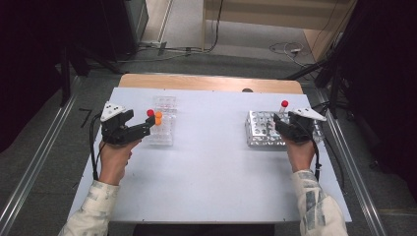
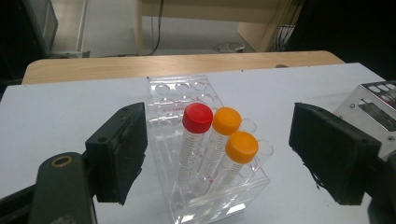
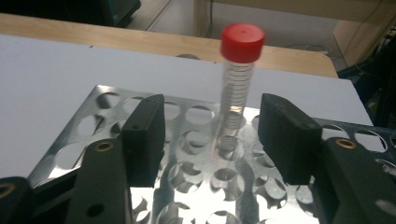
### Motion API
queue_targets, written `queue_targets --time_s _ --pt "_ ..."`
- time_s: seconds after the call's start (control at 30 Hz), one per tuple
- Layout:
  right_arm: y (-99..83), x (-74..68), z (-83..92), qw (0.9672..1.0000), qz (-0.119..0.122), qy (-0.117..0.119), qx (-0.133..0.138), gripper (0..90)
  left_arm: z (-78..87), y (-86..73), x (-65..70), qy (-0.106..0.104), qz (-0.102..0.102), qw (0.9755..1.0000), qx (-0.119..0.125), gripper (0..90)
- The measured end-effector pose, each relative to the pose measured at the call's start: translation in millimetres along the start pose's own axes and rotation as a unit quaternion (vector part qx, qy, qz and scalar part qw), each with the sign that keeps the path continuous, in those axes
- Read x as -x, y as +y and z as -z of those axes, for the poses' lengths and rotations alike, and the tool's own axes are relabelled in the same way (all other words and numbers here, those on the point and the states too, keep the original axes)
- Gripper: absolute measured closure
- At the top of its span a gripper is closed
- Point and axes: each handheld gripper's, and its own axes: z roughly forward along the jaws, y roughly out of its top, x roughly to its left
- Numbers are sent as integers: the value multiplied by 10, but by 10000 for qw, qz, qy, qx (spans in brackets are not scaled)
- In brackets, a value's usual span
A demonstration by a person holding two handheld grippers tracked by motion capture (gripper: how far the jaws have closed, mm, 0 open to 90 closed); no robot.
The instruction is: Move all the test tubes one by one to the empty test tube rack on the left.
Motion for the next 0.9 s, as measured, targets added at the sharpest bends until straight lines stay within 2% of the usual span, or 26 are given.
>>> queue_targets --time_s 0.07,0.4,0.73,0.9 --pt "-4 42 -59 10000 -86 -26 -26 452 4 -1 5 3 -22 10000 -8 198" --pt "63 38 -209 9997 84 -238 -43 549 -3 -5 26 13 -47 10000 -15 199" --pt "123 44 -291 9992 27 -227 -334 645 -18 -17 34 -7 -61 10000 -45 199" --pt "119 50 -299 9992 20 -240 -323 712 -20 -19 38 -16 -69 10000 -55 199"
